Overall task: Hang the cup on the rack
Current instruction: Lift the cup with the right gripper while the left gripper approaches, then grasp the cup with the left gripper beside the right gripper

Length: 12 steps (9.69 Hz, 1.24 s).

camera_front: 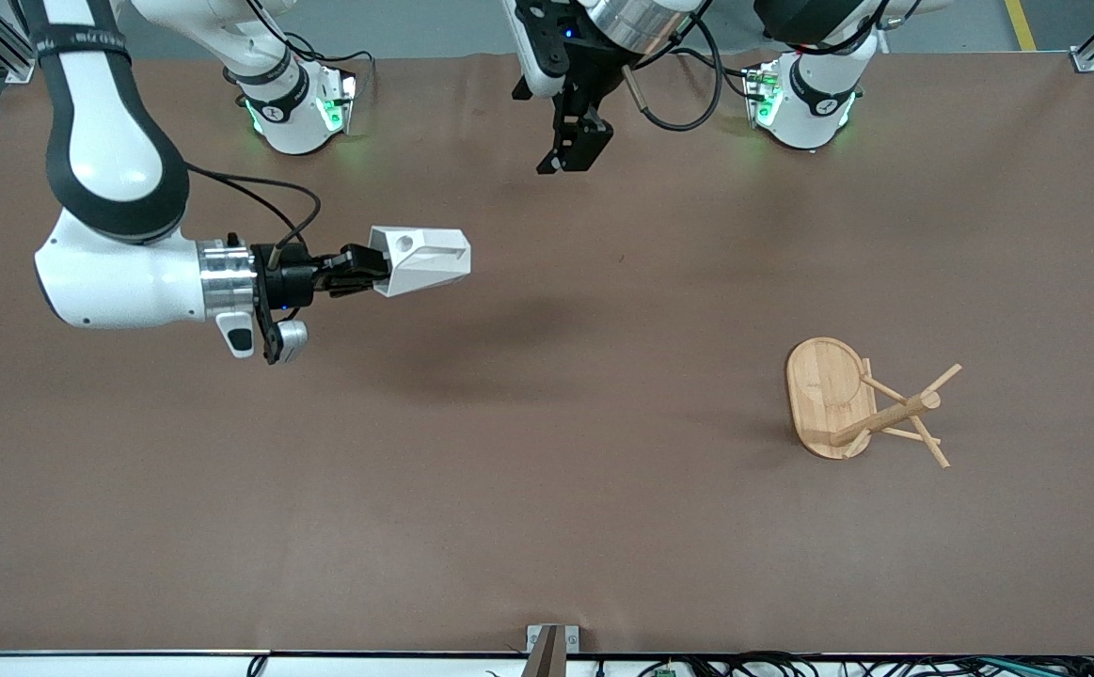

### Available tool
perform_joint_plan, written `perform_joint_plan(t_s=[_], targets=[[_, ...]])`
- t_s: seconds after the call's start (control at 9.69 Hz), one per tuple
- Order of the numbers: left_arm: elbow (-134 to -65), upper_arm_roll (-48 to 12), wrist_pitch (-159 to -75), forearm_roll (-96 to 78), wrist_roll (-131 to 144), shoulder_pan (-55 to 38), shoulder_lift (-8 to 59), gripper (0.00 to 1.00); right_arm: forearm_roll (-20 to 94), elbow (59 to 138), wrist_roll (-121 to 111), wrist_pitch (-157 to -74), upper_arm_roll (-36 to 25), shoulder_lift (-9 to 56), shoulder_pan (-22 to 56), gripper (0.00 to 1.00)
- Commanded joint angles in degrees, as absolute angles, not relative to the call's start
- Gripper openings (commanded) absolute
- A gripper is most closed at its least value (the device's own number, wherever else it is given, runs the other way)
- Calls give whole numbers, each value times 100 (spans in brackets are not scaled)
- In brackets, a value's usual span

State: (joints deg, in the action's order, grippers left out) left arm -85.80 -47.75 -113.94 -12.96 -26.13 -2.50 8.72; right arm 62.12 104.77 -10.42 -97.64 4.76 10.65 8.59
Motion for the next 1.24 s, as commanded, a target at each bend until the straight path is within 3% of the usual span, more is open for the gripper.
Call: perform_joint_plan(t_s=[0.0,1.14], targets=[[-8710,-4799,-11714,-1143,-2960,-325,1281,100,6363,10679,-607,-9817,457,599,1150,0],[-8675,-4790,-12427,-650,-3032,-589,2082,100,6363,10661,-141,-10310,949,299,1248,0]])
